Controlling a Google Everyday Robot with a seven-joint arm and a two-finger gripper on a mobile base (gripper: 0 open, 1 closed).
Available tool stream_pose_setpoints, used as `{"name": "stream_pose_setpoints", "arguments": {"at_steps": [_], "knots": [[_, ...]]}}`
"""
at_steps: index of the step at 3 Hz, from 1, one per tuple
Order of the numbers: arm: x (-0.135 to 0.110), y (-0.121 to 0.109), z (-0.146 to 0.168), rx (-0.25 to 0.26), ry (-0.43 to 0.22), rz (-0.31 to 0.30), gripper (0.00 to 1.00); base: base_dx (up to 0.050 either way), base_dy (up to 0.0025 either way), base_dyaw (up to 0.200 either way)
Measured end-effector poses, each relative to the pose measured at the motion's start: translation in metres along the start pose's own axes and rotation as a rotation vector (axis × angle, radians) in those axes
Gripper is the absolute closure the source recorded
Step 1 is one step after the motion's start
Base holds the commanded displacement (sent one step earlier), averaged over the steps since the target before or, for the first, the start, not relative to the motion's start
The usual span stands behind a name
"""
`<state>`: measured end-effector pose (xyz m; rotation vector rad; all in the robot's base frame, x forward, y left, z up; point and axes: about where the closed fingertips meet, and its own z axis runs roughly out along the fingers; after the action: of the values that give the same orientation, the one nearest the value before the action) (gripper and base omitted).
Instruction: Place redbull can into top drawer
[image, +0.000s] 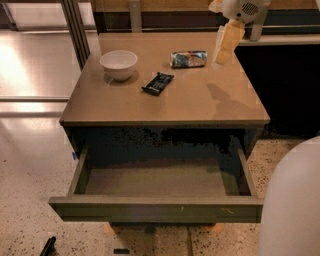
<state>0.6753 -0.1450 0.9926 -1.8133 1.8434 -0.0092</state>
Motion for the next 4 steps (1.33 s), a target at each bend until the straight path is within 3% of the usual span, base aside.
{"name": "stream_pose_setpoints", "arguments": {"at_steps": [1,2,3,4], "knots": [[0.008,0.000,0.006,0.012,0.047,0.022,0.00,0.000,0.00000,0.000],[0.032,-0.012,0.019,0.052,0.076,0.056,0.00,0.000,0.00000,0.000],[0.061,-0.045,0.056,0.107,0.039,0.088,0.00,0.000,0.00000,0.000],[0.061,-0.046,0.058,0.107,0.038,0.089,0.00,0.050,0.00002,0.000]]}}
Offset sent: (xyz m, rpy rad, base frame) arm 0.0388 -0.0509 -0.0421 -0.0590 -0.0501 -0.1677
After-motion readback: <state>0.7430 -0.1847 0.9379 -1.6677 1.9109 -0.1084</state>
